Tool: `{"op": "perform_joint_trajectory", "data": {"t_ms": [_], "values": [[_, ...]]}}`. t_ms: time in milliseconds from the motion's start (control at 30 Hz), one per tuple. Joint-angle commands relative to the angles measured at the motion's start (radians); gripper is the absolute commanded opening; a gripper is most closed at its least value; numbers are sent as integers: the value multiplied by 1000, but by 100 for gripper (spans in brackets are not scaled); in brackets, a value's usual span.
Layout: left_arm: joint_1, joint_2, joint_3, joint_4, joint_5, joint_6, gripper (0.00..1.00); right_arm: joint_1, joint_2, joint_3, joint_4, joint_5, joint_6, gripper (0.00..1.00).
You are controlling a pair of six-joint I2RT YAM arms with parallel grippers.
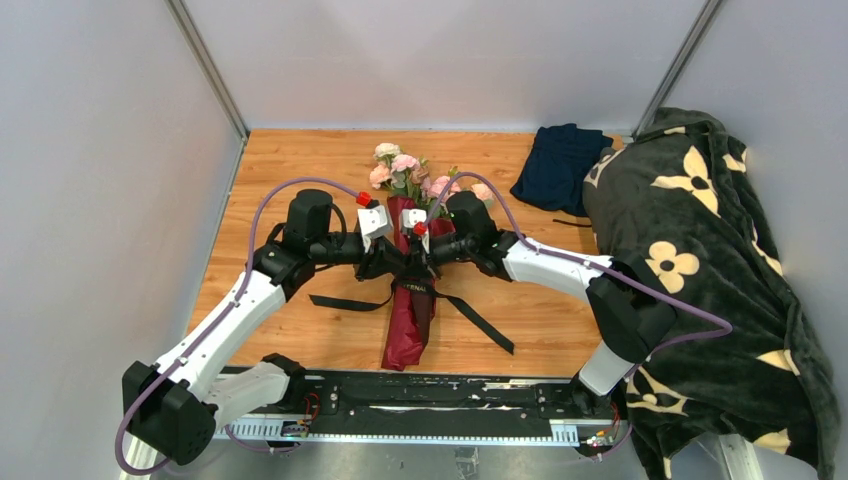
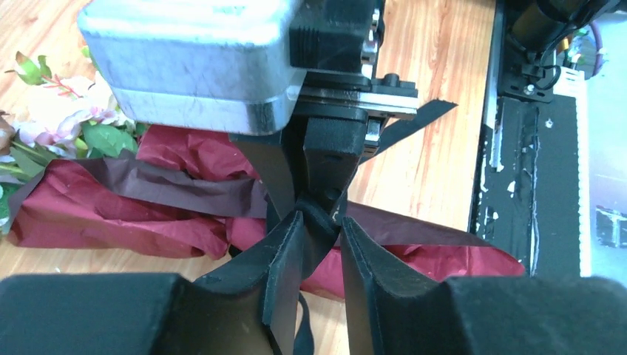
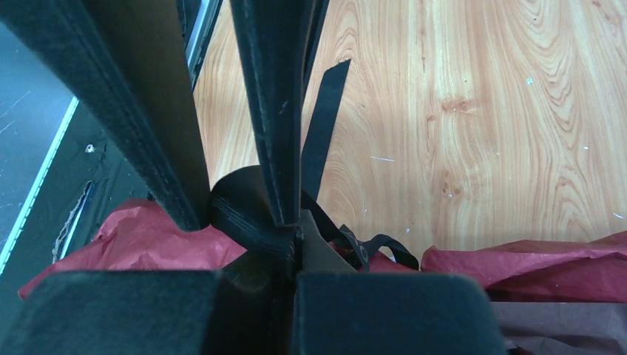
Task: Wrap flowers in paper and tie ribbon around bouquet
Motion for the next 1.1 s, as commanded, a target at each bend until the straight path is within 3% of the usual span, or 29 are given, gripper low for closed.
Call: {"op": "perform_joint_trajectory", "data": {"t_ms": [0,167,333,400,500,567,633,667,733,800,933,1067], "values": [[5,5,-17,46,43,-24,29,26,6,25,-40,5,-51,0],[5,11,-20,29,3,-16,23,36,-6,20,-36,19,-62,0],[6,18,-24,27,-68,-15,44,38,-14,15,-42,22,-69,0],[6,17,-24,38,-57,-21,36,39,-15,15,-47,22,-72,0],[6,15,-24,45,-24,-19,1,40,-18,14,-47,25,-73,0],[7,10,-22,36,-23,-14,0,39,-24,14,-59,42,-70,4],[7,5,-16,-7,-52,25,0,26,-41,23,-107,76,-69,28],[10,2,-11,-37,-73,87,0,11,-56,29,-138,94,-70,37],[18,-7,-4,-161,-110,263,0,-40,-96,28,-188,94,-63,41],[28,-12,-4,-220,-169,388,0,-98,-127,7,-191,94,-31,40],[50,7,-12,-228,-213,480,0,-123,-55,26,-220,147,6,23],[54,2,-41,-182,-221,469,0,-114,38,94,-269,130,5,26]]}}
